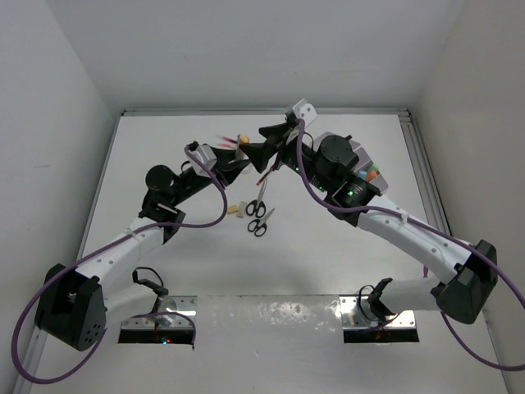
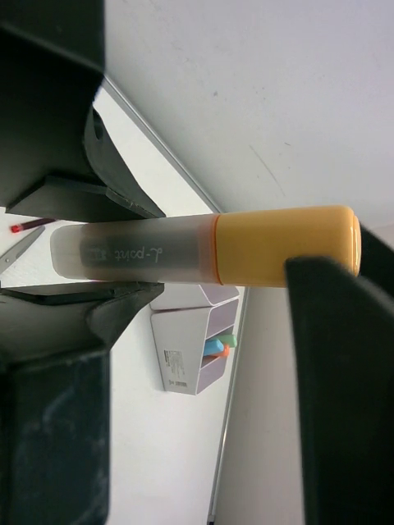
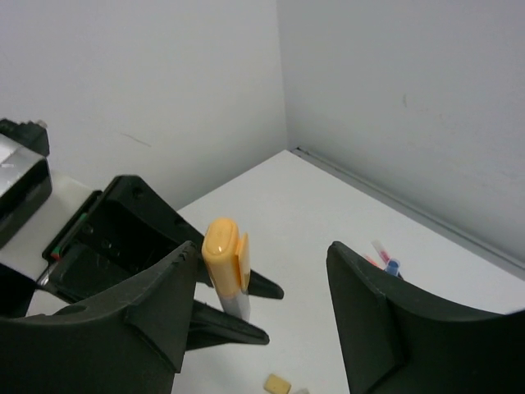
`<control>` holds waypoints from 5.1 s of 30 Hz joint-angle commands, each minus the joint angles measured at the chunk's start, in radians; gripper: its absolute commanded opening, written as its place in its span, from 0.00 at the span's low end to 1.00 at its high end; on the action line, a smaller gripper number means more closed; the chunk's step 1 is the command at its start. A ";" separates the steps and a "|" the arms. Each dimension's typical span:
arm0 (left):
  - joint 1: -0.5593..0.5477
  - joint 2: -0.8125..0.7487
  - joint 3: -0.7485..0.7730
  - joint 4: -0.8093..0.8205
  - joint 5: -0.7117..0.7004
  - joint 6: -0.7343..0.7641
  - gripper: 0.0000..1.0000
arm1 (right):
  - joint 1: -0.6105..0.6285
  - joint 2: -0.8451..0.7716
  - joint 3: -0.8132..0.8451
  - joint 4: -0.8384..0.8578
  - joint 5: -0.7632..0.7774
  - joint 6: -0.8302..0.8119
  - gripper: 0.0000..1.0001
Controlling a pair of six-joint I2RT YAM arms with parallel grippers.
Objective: Sort the stationery into containers
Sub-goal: Close the pen cap on the pen, then place the pen in the storage box.
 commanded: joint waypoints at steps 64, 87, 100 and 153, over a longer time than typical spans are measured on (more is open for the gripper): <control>0.112 0.025 0.136 0.407 -0.016 -0.129 0.00 | 0.078 0.437 -0.405 0.121 -0.048 -0.068 0.00; 0.073 -0.024 0.053 0.268 0.112 -0.062 0.00 | 0.016 0.239 -0.171 0.041 -0.132 -0.050 0.00; 0.049 -0.036 0.027 0.213 0.119 -0.001 0.58 | -0.122 0.143 -0.221 0.171 -0.130 0.157 0.00; 0.098 -0.036 -0.001 0.048 -0.020 0.019 0.67 | -0.765 0.149 -0.648 0.366 0.043 -0.006 0.00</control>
